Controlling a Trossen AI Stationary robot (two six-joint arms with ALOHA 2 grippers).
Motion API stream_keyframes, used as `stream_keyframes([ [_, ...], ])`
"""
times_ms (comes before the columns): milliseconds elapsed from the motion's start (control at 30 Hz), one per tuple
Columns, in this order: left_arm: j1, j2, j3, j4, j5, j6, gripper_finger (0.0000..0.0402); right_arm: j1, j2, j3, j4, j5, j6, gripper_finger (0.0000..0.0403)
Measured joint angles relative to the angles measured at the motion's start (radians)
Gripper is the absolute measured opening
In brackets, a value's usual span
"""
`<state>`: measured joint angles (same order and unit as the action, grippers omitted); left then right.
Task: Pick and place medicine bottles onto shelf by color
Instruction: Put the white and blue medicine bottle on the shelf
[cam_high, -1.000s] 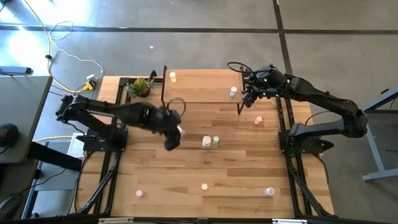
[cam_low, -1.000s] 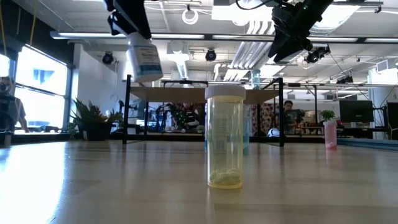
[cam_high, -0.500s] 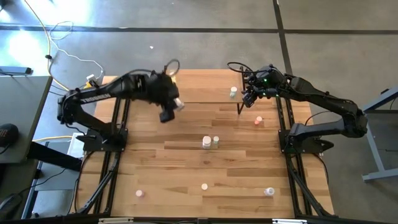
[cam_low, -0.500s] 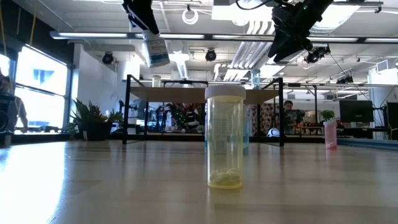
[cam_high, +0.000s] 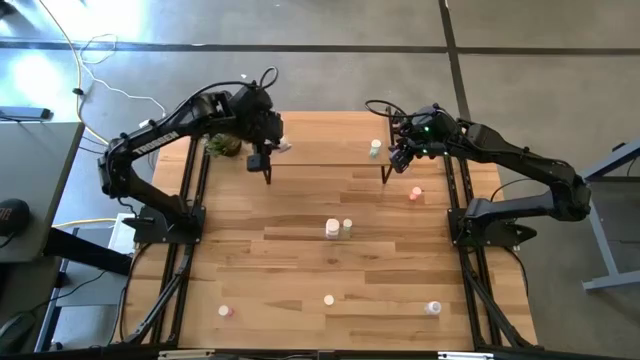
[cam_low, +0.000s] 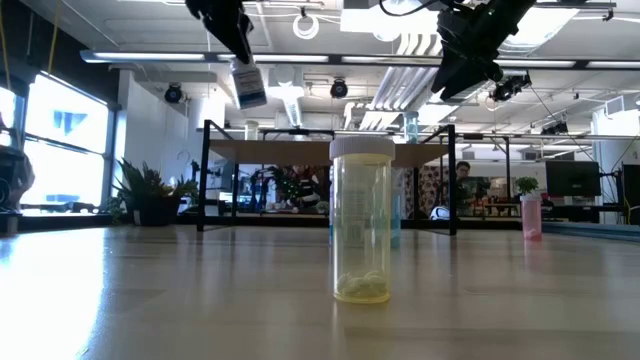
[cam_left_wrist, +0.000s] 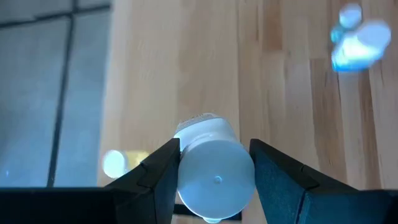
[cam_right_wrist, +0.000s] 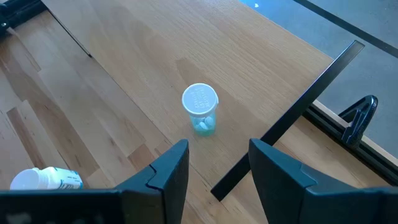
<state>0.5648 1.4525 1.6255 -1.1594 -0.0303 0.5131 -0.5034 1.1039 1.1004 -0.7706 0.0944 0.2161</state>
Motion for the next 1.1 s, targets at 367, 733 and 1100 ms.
stream_keyframes([
  [367,0.007,0.114,0.033,-0.088,-0.003,0.107,0.0163,0.000,0.000,0.000,0.000,0.000,0.003,0.0158],
  [733,0.038,0.176,0.035,-0.086,-0.005,0.156,0.0163,0.000,0.000,0.000,0.000,0.000,0.004,0.0158],
  [1100,0.043,0.180,0.036,-0.089,-0.007,0.168,0.0171,0.000,0.000,0.000,0.000,0.000,0.004,0.0158],
])
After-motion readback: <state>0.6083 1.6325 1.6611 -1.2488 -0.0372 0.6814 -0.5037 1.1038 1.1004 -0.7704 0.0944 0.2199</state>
